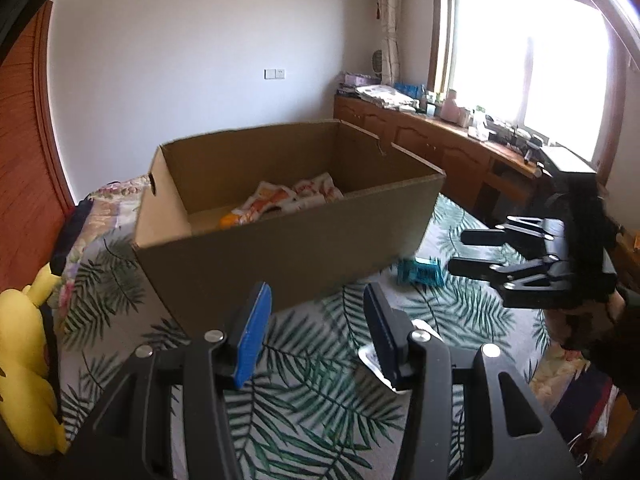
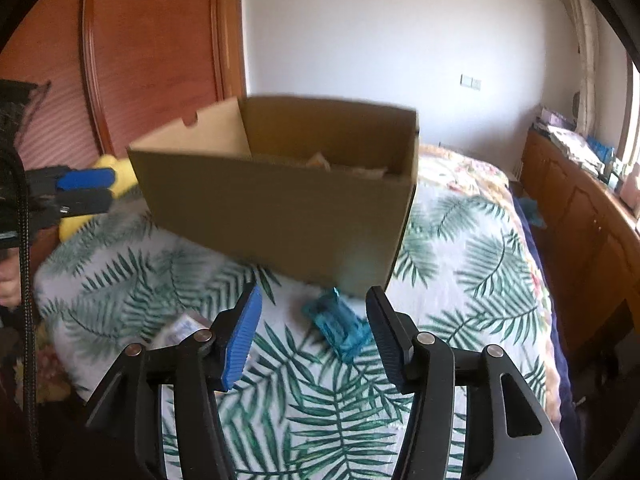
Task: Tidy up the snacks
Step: 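Move the right tool to the blue-wrapped snack while the left tool nears a clear packet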
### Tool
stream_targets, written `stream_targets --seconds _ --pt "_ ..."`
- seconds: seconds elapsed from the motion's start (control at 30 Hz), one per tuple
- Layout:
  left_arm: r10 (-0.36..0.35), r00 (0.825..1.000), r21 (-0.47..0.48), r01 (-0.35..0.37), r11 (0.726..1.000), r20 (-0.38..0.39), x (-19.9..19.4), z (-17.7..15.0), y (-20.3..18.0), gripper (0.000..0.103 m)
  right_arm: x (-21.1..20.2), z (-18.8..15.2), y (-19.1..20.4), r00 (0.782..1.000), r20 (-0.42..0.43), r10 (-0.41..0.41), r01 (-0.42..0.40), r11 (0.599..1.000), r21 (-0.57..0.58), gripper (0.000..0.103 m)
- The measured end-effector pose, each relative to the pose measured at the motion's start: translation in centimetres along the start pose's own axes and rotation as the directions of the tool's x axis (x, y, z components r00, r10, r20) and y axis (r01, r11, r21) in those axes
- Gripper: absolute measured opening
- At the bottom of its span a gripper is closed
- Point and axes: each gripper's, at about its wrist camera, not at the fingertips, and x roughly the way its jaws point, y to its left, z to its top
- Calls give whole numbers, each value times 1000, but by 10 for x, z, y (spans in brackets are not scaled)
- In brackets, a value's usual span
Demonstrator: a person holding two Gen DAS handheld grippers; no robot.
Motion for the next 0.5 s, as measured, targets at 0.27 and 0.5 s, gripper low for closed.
stream_targets --seconds 0.27,0.5 --pt "-6 999 13 6 1000 -51 22 -28 -15 48 39 -9 -5 996 -83 -16 14 1000 -19 55" --pt "-20 996 -3 20 1000 -85 34 -42 -22 48 59 -7 -11 988 -148 -39 32 998 -48 50"
